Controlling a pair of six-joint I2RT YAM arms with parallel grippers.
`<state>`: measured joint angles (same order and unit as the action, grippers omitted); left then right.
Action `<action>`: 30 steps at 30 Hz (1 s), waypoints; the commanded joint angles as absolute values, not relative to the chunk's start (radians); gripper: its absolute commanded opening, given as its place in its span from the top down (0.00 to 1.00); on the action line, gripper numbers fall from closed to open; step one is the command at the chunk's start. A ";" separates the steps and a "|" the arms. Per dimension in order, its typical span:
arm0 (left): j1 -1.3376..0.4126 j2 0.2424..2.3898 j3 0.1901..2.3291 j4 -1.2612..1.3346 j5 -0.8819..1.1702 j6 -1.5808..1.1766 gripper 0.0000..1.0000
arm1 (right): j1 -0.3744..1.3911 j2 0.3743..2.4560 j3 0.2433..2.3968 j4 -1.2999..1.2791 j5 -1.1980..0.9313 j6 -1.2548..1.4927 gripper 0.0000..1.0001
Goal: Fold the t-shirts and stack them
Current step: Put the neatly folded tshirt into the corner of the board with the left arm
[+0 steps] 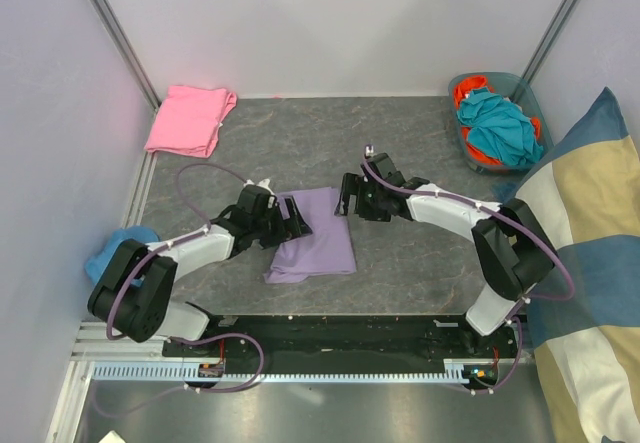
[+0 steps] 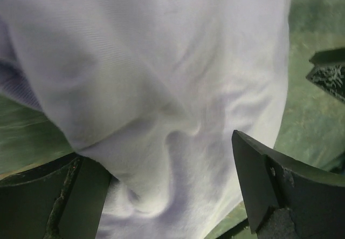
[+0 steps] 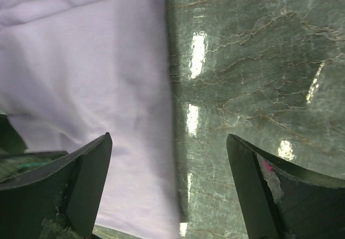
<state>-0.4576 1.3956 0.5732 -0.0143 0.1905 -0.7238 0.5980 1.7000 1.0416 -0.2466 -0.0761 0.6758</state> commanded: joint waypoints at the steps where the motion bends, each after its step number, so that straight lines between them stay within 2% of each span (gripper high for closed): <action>1: -0.553 1.506 0.563 -0.117 0.224 -0.775 0.05 | 0.597 1.637 1.035 -0.271 -0.032 0.666 0.04; 7: -0.620 1.597 0.653 -0.112 0.192 -0.805 0.04 | 0.586 1.572 1.038 -0.310 0.023 0.666 0.04; 13: -0.615 1.539 0.664 -0.187 0.112 -0.802 0.00 | 0.557 1.526 1.023 -0.341 0.038 0.646 0.04; 23: -0.629 1.417 0.425 -0.100 0.166 -0.977 0.00 | 0.549 1.539 1.019 -0.337 0.020 0.638 0.04; 30: -0.632 1.500 0.380 0.038 0.156 -1.093 0.00 | 0.549 1.542 1.026 -0.337 0.002 0.638 0.03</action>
